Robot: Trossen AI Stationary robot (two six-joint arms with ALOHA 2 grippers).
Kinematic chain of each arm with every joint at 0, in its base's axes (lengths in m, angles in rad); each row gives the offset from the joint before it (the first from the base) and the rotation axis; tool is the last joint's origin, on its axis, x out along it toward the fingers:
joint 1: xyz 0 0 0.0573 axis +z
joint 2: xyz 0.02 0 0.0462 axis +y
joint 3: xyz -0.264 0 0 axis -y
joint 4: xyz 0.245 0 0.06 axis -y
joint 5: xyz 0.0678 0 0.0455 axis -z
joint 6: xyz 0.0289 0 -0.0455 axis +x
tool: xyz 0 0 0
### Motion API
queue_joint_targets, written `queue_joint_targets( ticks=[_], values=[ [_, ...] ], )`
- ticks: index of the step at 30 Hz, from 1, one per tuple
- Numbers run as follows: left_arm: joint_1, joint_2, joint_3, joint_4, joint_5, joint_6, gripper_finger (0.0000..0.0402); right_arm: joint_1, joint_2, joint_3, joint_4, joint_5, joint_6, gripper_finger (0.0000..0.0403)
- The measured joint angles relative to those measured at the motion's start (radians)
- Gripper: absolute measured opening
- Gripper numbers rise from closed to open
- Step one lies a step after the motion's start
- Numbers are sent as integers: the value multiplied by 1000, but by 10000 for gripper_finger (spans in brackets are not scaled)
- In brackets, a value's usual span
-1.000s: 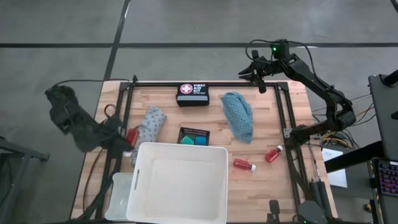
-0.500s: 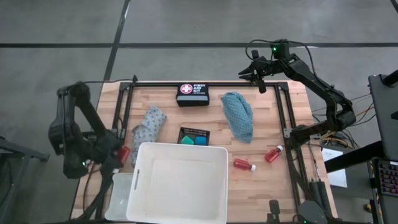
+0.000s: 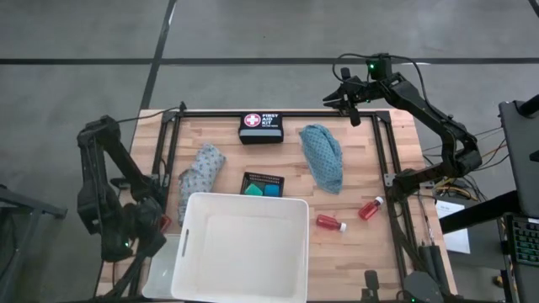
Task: Pick & Place Medicine items
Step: Put the top left red medicine bottle into the white bin
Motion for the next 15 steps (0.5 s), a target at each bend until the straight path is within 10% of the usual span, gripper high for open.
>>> queue_joint_targets(
  ticks=[15],
  values=[
    [0,49,-2,80,-19,-107,205,0,0,0,0,0,0,68]
  ],
)
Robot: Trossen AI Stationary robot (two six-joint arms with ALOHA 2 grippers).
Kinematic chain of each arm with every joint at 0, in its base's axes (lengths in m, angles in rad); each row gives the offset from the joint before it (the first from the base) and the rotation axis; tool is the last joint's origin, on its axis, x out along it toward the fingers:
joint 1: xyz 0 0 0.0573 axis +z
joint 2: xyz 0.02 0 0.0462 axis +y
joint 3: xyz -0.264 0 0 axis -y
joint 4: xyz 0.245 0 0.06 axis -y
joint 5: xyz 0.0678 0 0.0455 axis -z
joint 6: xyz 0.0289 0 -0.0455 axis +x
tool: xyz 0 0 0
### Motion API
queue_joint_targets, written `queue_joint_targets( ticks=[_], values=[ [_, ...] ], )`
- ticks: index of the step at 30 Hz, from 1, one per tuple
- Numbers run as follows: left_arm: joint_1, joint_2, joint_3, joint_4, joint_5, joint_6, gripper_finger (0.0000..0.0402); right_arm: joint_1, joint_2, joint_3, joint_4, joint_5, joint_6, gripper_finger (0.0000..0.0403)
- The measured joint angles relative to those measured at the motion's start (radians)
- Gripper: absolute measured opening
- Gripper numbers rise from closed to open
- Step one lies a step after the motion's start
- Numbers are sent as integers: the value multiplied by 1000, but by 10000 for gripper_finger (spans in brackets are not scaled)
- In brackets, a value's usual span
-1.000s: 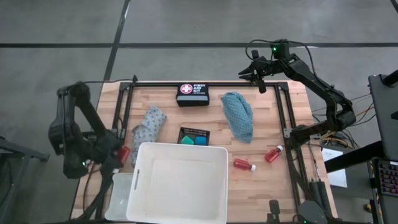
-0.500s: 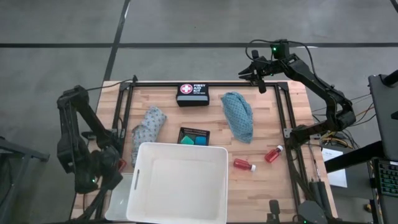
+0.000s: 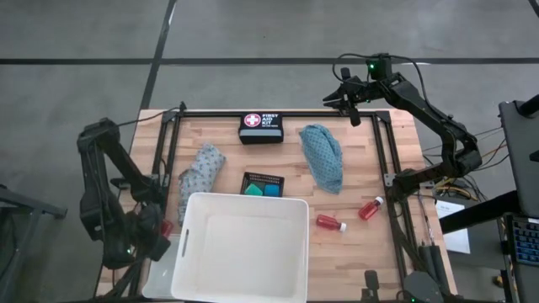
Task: Pick & Place Medicine items
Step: Put the top left red medicine bottle into the white bin
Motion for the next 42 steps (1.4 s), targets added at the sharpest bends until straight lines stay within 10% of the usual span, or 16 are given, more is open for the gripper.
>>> queue_joint_targets(
  ticks=[13,31,42],
  values=[
    [1,156,0,114,-59,-235,205,0,0,0,0,0,0,68],
    [-16,243,-55,221,-100,-176,205,0,0,0,0,0,0,68],
    [-37,108,-62,188,-154,458,205,0,0,0,0,0,0,68]
  ],
)
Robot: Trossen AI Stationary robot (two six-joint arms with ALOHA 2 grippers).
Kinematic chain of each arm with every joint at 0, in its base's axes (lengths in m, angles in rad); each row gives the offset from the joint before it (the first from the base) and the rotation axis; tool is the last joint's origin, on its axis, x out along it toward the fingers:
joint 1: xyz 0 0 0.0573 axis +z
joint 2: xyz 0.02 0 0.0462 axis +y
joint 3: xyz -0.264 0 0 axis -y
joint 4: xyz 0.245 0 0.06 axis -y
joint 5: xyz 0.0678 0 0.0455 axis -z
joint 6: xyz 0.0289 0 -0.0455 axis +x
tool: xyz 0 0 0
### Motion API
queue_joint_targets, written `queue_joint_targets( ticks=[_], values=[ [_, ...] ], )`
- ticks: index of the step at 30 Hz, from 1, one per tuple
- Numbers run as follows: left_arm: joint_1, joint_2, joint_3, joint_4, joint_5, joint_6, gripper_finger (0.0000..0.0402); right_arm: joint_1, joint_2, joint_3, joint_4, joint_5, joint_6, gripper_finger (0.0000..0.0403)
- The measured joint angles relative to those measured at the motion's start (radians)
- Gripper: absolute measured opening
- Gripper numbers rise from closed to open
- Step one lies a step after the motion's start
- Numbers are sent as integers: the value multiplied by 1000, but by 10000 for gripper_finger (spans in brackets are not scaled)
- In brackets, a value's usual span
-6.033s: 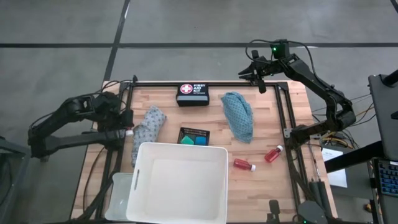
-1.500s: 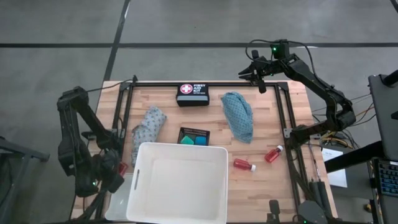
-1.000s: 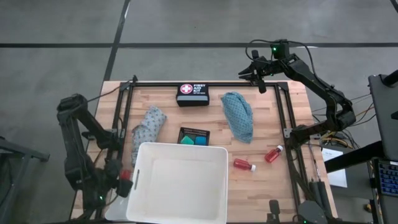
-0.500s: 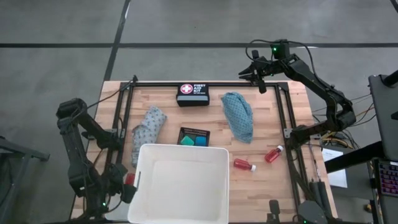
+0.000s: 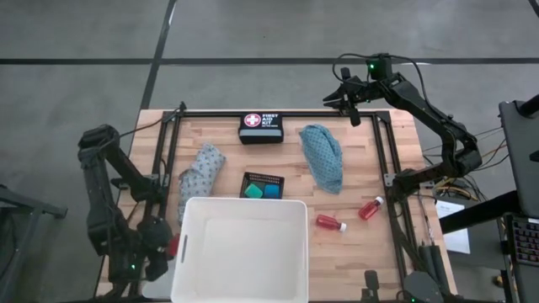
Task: Pick & Place Medicine items
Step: Put the top left red medicine bottle into the white bin
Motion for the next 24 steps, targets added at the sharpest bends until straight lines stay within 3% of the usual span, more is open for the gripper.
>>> queue_joint_targets(
  ticks=[11,18,24],
  values=[
    [-25,-8,-62,46,55,134,205,0,0,0,0,0,0,68],
    [-25,-8,-230,320,167,122,205,0,0,0,0,0,0,68],
    [-24,-9,-353,520,168,119,205,0,0,0,0,0,0,68]
  ],
)
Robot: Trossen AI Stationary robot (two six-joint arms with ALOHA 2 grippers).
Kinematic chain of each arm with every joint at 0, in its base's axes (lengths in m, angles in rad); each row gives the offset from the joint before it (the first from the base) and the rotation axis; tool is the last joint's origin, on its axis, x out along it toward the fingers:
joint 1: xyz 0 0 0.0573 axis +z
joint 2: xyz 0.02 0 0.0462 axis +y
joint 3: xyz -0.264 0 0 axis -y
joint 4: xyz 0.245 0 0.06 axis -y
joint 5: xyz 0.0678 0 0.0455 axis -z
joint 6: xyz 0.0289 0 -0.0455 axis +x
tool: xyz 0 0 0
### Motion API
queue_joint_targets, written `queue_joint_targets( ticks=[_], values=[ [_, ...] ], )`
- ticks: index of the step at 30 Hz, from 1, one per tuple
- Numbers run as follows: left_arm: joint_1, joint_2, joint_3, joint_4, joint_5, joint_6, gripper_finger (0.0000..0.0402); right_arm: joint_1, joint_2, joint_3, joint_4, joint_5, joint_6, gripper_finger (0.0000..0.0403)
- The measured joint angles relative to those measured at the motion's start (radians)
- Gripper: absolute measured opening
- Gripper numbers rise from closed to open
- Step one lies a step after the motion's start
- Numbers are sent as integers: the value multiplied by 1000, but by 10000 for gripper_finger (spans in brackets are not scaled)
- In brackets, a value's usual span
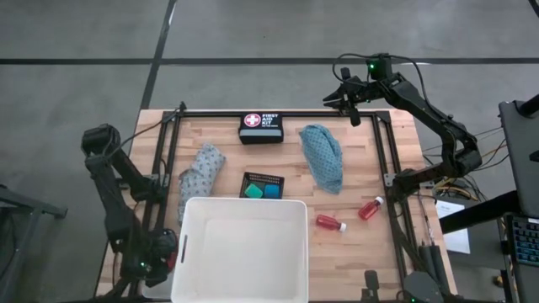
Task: Pick & Place Medicine items
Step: Put the top left red medicine bottle into the white bin, then put the right red medicine bottle into the white bin
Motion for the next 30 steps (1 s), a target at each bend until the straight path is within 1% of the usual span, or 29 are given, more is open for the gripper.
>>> queue_joint_targets(
  ticks=[3,6,10,15,21,24,26,30],
  values=[
    [0,-2,-35,47,2,-5,207,0,0,0,0,0,0,68],
    [0,-1,-51,67,20,-17,218,0,0,0,0,0,0,68],
    [0,-3,-51,68,46,-15,246,0,0,0,0,0,0,68],
    [1,-3,-54,70,48,-15,277,0,0,0,0,0,0,68],
    [1,-7,-36,64,57,11,288,0,0,0,0,0,0,68],
    [1,-39,-4,19,58,10,286,0,0,0,0,0,0,68],
    [0,-72,24,-47,41,8,286,0,0,0,0,0,0,68],
    [0,-152,98,-195,-38,8,285,0,0,0,0,0,0,68]
  ],
)
